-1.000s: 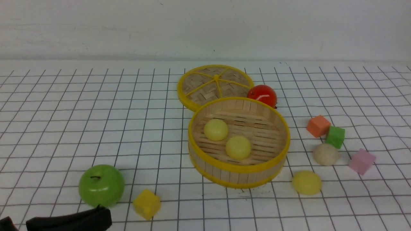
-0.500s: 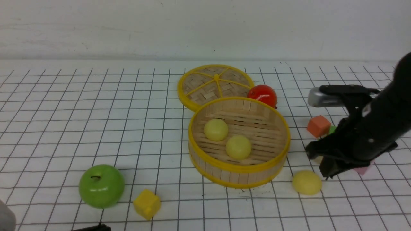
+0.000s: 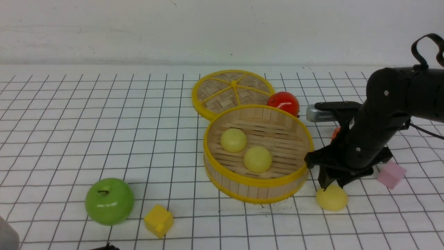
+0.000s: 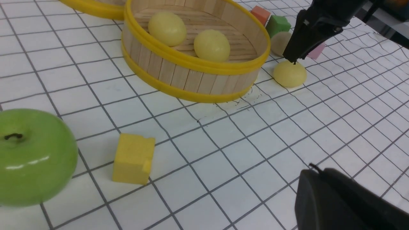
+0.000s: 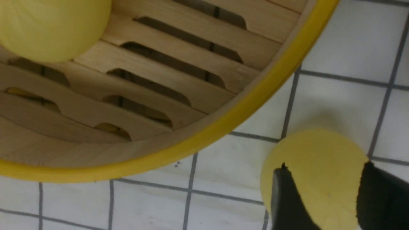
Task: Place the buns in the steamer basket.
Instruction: Use the right arm to grab a steamed stuffed bun
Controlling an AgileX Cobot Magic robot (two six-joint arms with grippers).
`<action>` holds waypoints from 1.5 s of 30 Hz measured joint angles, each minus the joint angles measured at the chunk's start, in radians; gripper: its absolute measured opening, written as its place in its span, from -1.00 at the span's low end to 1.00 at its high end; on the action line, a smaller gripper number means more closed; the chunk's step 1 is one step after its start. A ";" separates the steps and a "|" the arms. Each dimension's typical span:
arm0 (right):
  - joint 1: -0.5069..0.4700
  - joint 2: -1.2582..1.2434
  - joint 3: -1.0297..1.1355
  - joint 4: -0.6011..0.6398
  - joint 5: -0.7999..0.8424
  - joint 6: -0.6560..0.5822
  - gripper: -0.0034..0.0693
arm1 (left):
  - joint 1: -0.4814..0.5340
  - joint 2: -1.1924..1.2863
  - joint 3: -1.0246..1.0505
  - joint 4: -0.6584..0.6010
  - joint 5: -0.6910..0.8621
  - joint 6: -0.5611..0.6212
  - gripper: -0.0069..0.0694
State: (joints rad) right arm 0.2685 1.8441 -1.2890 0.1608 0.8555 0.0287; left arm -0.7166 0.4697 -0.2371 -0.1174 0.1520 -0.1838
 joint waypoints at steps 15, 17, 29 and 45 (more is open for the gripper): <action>0.000 0.025 0.000 -0.031 0.020 0.010 -0.38 | 0.000 0.000 0.000 0.000 0.000 0.000 -0.81; 0.000 0.025 0.000 -0.039 0.020 0.012 -0.42 | 0.000 0.000 0.000 0.000 0.000 0.000 -0.81; 0.000 -0.019 0.000 -0.043 0.038 0.040 -0.10 | 0.000 0.000 0.000 0.000 0.001 0.000 -0.79; 0.000 0.025 0.000 -0.043 0.026 0.046 -0.12 | 0.000 0.000 0.000 0.000 0.005 0.000 -0.76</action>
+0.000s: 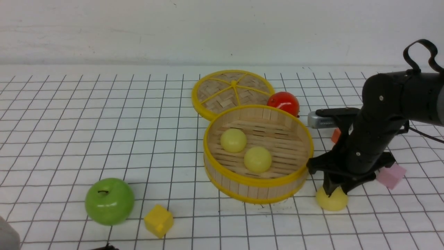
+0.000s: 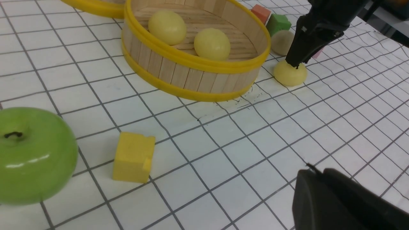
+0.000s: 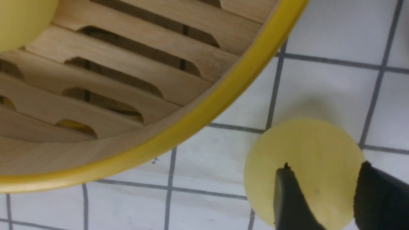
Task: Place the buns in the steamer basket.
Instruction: Use the right arm to grab a steamed stuffed bun
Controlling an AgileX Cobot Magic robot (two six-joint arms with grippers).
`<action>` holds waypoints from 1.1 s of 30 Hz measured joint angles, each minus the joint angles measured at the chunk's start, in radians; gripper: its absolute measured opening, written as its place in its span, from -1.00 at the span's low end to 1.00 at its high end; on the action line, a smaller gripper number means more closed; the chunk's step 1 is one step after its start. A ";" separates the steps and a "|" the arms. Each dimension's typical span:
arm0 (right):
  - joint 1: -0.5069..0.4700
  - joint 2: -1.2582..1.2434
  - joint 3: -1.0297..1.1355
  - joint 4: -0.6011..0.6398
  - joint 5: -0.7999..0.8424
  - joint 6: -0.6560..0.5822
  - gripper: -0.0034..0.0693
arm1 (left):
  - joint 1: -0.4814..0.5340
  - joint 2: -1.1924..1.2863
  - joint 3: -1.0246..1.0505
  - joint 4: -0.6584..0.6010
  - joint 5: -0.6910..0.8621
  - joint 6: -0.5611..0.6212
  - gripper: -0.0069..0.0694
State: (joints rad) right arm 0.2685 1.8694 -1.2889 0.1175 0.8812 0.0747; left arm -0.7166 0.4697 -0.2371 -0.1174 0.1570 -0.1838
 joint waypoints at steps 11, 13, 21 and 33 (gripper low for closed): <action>0.000 0.022 0.000 0.000 0.000 0.000 -0.51 | 0.000 0.000 0.000 0.000 0.003 0.000 -0.76; 0.000 0.029 0.000 0.000 0.000 -0.001 -0.54 | 0.000 0.000 0.000 0.000 0.003 0.000 -0.75; 0.000 0.034 -0.006 0.000 0.018 -0.044 -0.79 | 0.000 0.000 0.000 0.000 0.003 0.000 -0.74; 0.001 -0.127 -0.007 0.043 0.046 -0.075 -0.91 | 0.000 0.000 0.000 0.000 0.003 0.000 -0.74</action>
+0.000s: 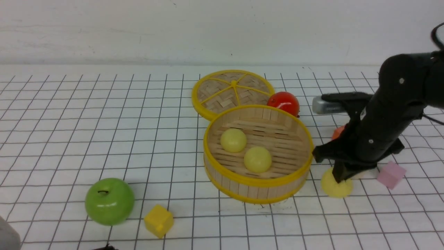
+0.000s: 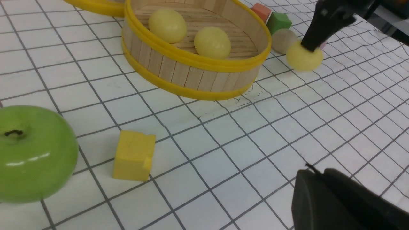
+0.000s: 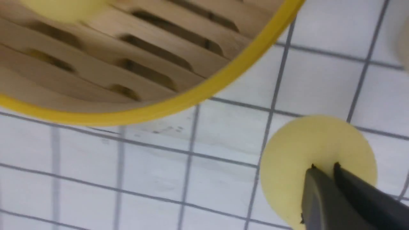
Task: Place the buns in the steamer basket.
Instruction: Use the right arm to grab a steamed stuffed bun, then use the right arm to put the steamed stuffed bun into the steamer
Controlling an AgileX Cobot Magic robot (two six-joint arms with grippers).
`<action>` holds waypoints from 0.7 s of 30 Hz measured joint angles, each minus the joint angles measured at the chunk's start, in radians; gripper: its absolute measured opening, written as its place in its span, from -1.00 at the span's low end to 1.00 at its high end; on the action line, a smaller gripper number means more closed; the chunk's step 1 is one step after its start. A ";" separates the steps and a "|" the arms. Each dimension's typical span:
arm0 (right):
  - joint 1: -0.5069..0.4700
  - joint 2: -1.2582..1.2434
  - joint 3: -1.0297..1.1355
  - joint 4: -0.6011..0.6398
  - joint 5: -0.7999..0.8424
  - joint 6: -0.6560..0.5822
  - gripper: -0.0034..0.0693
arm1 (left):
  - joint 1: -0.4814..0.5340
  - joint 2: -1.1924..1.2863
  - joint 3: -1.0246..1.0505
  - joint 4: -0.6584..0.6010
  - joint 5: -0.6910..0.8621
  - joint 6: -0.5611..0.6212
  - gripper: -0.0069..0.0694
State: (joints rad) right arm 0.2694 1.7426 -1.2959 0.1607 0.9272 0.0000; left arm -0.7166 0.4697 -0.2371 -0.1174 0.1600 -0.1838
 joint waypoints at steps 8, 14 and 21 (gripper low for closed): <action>0.047 0.002 -0.041 0.168 -0.235 -0.137 -0.90 | 0.000 0.000 0.000 0.000 0.000 0.000 -0.72; 0.050 0.101 -0.061 0.169 -0.368 -0.153 -0.88 | 0.000 0.000 0.000 0.000 0.000 0.000 -0.71; 0.050 0.171 -0.061 0.151 -0.401 -0.154 -0.68 | 0.000 0.000 0.000 0.000 0.000 0.000 -0.69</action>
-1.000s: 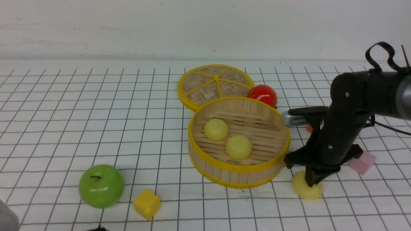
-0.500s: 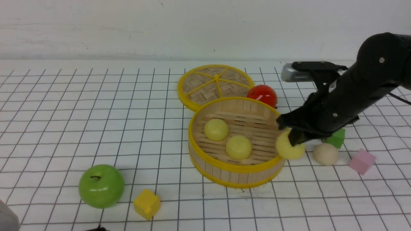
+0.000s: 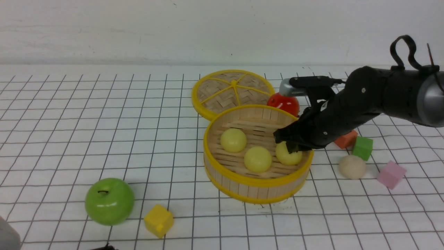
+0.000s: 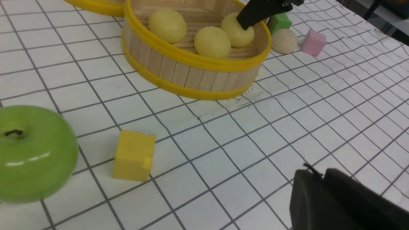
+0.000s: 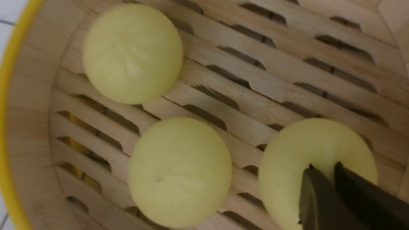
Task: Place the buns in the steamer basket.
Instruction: Use the right arm to put the steamed stuffed bun into the steamer
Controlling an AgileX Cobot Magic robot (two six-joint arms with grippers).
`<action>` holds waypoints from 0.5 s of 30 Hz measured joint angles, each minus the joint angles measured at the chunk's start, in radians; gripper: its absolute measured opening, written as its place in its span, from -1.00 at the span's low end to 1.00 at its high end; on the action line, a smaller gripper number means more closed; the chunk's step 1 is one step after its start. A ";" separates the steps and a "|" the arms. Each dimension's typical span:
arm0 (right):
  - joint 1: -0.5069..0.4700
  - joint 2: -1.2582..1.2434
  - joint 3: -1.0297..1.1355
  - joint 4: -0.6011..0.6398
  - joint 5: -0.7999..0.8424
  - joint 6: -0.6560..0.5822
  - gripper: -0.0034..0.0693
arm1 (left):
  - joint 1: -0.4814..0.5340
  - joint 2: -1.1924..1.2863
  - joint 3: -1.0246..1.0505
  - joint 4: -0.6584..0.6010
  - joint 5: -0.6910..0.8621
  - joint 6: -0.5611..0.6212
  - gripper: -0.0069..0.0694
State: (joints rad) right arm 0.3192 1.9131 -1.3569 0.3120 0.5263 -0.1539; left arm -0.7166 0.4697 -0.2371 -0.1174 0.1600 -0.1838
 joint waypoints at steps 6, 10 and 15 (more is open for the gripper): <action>0.000 -0.006 -0.013 0.000 -0.005 0.000 -0.16 | 0.000 0.000 0.000 0.000 0.000 0.000 -0.67; 0.000 -0.084 -0.029 -0.011 0.056 0.000 0.26 | 0.000 0.000 0.000 0.000 0.000 0.000 -0.66; -0.020 -0.186 -0.040 -0.118 0.180 0.038 0.31 | 0.000 0.000 0.000 0.000 0.000 0.000 -0.64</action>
State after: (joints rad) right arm 0.2991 1.7267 -1.3968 0.1940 0.7063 -0.1157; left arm -0.7166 0.4697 -0.2371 -0.1174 0.1600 -0.1838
